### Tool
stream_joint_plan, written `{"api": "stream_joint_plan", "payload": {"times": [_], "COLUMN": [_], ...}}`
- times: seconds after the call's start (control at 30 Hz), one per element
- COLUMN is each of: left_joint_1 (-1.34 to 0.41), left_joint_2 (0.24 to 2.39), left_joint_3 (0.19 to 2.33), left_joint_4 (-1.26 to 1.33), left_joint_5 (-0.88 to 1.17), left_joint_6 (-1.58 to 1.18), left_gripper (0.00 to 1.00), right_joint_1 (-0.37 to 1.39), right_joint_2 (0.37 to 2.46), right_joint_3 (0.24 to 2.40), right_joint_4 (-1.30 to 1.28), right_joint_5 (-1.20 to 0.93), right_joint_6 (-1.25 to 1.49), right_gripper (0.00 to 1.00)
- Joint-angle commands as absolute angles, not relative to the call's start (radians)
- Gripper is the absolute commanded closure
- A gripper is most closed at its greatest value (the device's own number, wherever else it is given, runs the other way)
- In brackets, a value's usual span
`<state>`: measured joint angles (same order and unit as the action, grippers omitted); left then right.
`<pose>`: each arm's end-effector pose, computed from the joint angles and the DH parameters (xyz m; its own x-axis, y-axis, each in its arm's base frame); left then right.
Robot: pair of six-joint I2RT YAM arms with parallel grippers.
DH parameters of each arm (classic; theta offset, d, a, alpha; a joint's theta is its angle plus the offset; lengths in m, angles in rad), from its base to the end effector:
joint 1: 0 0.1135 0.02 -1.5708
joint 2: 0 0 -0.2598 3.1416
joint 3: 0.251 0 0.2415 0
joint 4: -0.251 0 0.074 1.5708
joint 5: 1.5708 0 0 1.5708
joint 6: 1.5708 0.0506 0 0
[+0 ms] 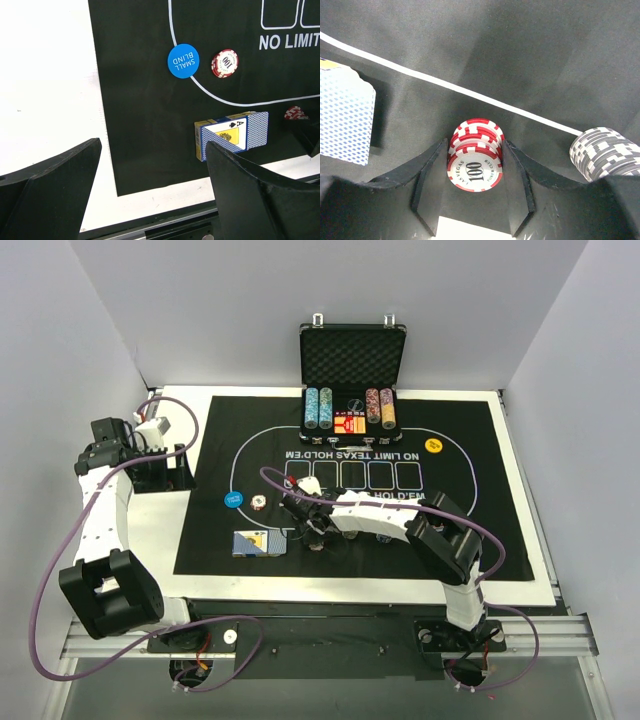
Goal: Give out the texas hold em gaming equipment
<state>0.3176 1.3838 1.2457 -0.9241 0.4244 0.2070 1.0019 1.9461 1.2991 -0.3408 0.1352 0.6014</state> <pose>0.2631 0.0646 0.2911 -0.8314 -0.0761 -0.5505 0.0785 0.9646 -0.2519 0.2247 0.3387 0.1584 -0.8205 -0.2425 -0.5176 -0.4009 0.8896 0.2187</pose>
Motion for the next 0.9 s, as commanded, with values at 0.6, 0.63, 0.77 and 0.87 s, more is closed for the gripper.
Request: {"api": "stream_joint_plan", "payload": {"times": [0.6, 0.63, 0.77, 0.87], "left_joint_1": [0.325, 0.327, 0.325, 0.327], "left_joint_2": [1.358, 1.358, 1.355, 1.355], "left_joint_3": [1.233, 1.233, 1.227, 1.227], "left_joint_4": [-0.902, -0.902, -0.902, -0.900], "left_joint_5": [0.451, 0.449, 0.445, 0.443], "left_joint_6": [0.224, 0.224, 0.232, 0.233], "left_gripper": [0.03, 0.03, 0.03, 0.03], "right_joint_1": [1.006, 1.008, 1.008, 1.008], "right_joint_2": [1.939, 1.947, 1.947, 1.925], "right_joint_3": [1.394, 1.394, 1.376, 1.352], "right_joint_4": [-0.457, -0.459, -0.459, -0.457], "right_joint_5": [0.160, 0.160, 0.175, 0.181], "right_joint_6": [0.563, 0.563, 0.569, 0.578], "right_gripper": [0.53, 0.53, 0.45, 0.41]}}
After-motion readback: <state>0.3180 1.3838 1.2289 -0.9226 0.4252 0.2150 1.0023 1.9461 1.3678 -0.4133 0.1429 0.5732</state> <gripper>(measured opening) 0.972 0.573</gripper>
